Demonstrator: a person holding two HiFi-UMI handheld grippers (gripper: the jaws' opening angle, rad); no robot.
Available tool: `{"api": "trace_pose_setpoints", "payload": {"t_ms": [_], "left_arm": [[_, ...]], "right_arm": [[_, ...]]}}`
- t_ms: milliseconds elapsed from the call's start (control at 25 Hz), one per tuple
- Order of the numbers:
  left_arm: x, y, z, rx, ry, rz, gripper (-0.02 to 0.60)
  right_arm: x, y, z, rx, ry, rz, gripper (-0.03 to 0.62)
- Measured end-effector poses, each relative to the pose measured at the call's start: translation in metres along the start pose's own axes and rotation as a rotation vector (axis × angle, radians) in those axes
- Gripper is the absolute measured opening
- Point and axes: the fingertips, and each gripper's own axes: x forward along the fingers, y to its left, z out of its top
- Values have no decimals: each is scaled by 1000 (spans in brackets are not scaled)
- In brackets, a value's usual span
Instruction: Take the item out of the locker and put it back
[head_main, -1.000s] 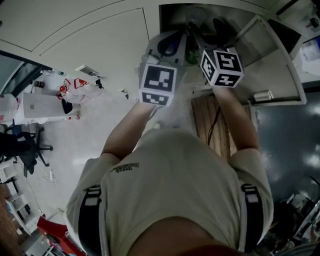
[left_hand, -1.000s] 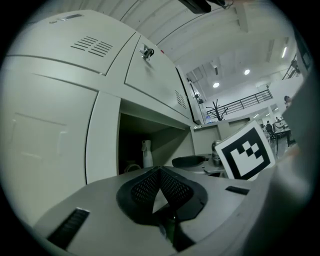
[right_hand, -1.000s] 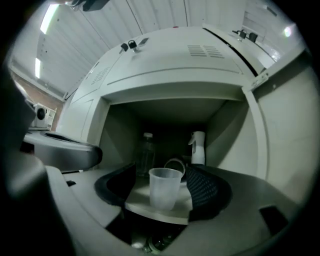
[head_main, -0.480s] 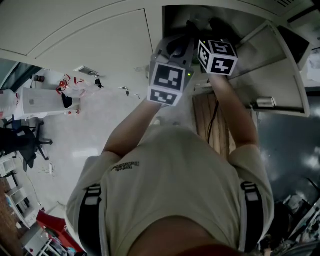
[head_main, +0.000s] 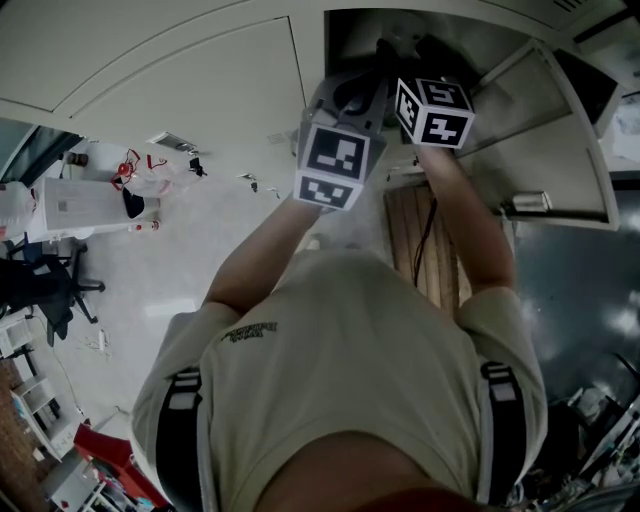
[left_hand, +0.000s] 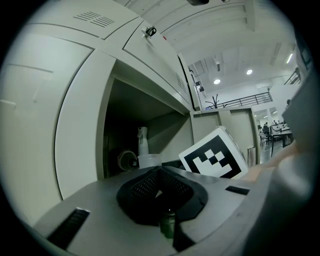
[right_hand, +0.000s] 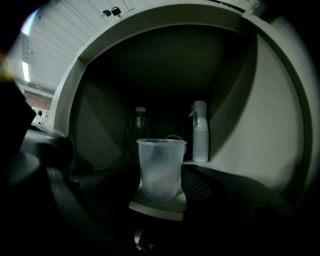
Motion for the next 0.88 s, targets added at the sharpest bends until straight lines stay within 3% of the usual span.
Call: {"api": "trace_pose_setpoints", "payload": {"t_ms": [400, 880], "left_arm": [[-13, 0, 18, -1, -37, -1, 14], [-55, 5, 66, 79, -117, 29, 14]], "right_arm": [[-35, -1, 32, -7, -82, -13, 259], [-118, 28, 82, -40, -214, 22, 259]]}}
